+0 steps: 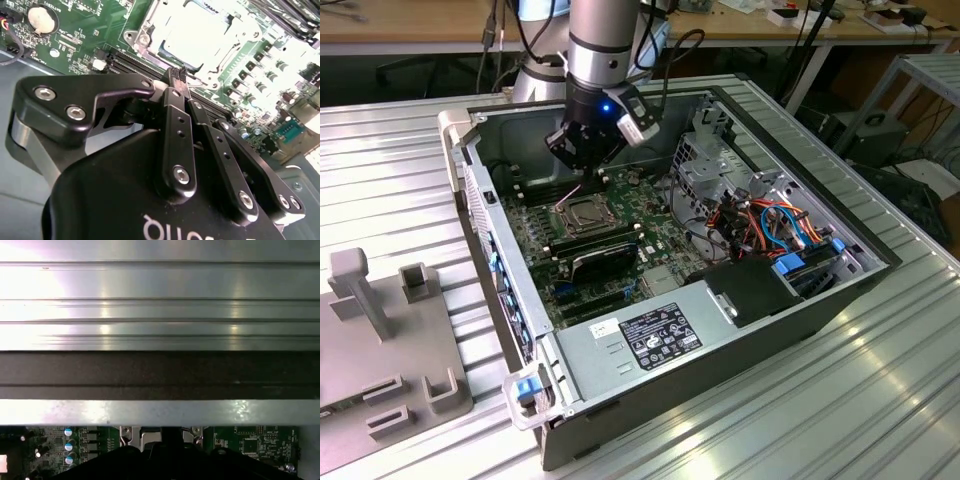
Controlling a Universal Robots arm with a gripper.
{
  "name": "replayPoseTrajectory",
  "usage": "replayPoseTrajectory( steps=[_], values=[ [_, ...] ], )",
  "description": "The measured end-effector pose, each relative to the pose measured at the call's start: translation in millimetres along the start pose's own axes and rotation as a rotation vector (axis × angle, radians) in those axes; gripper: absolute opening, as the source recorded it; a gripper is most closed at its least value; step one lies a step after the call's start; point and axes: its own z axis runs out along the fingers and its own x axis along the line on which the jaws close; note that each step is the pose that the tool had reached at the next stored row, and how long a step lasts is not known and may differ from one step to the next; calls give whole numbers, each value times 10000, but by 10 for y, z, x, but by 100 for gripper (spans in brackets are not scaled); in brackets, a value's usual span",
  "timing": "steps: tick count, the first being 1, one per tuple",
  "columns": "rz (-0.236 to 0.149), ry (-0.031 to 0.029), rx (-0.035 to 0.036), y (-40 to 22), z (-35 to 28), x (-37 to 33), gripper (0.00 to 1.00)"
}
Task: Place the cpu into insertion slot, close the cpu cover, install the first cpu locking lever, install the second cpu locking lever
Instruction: 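Install the first cpu locking lever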
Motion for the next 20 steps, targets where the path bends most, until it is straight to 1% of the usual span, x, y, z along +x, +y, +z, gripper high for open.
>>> replayPoseTrajectory(
  steps=[4, 8, 11, 13, 18, 20],
  values=[
    [-2, -1, -1, 12, 77, -6, 11],
    [-4, 0, 0, 40, 171, -44, 11],
    [-7, 0, 1, 58, 217, -66, 11],
    [-10, 1, 1, 64, 230, -78, 11],
    [-56, -3, -7, 69, 233, -89, 11],
    [-94, -3, -119, 68, 232, -89, 11]
  ],
)
